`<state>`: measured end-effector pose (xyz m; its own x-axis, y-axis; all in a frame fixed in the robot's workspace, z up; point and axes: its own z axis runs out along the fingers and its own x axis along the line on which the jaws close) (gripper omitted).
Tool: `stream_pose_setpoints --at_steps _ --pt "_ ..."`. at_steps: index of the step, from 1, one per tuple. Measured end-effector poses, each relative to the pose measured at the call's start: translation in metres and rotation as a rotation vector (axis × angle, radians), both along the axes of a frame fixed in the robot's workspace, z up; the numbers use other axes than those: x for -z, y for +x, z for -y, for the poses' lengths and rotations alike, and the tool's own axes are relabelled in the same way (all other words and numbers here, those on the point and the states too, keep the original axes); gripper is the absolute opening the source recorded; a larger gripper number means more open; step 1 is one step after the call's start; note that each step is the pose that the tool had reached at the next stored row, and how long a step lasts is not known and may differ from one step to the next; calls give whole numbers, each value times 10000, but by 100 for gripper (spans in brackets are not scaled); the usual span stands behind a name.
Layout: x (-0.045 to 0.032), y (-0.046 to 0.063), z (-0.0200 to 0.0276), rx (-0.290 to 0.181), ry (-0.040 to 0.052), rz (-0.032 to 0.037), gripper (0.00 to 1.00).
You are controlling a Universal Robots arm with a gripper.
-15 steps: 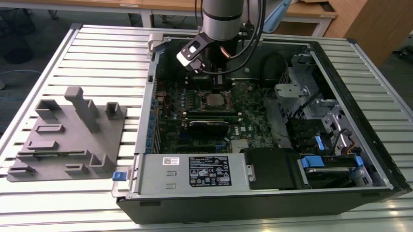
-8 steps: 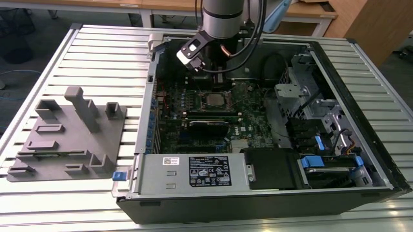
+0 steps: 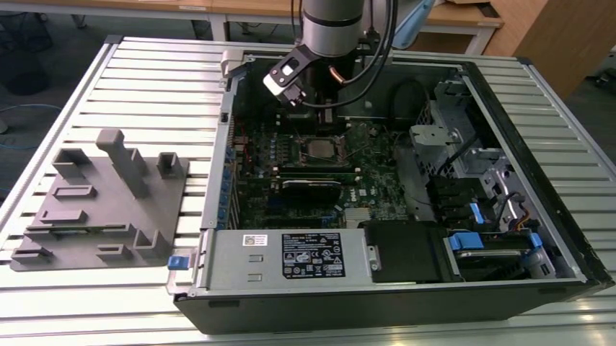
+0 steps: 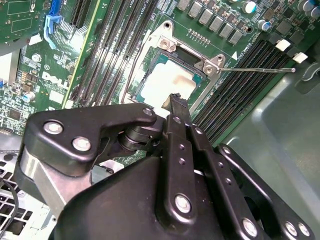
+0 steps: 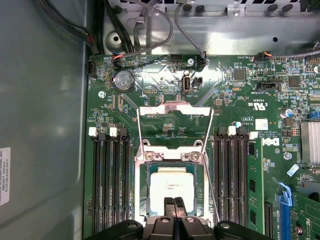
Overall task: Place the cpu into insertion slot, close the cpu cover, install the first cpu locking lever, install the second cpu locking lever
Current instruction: 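Close the cpu cover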
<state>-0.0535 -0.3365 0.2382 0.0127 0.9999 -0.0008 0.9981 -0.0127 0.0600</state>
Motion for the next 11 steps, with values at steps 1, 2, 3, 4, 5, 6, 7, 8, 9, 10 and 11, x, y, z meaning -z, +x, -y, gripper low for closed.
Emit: stream_pose_setpoints --at_steps 1,2,3,4,5,6,7,8,9,10,11 --pt "-4 0 0 0 -3 -2 11" --pt "-8 0 0 0 -2 -1 11" --pt "-13 0 0 0 1 1 11" --pt "-19 0 0 0 0 0 11" --pt "-26 0 0 0 0 0 11" --pt "-33 0 0 0 1 0 11" --pt "-40 0 0 0 0 0 11" --pt "-48 0 0 0 1 1 11" --pt "-55 0 0 0 1 1 11" --pt "-62 0 0 0 1 1 11" --pt "-67 0 0 0 1 0 11"
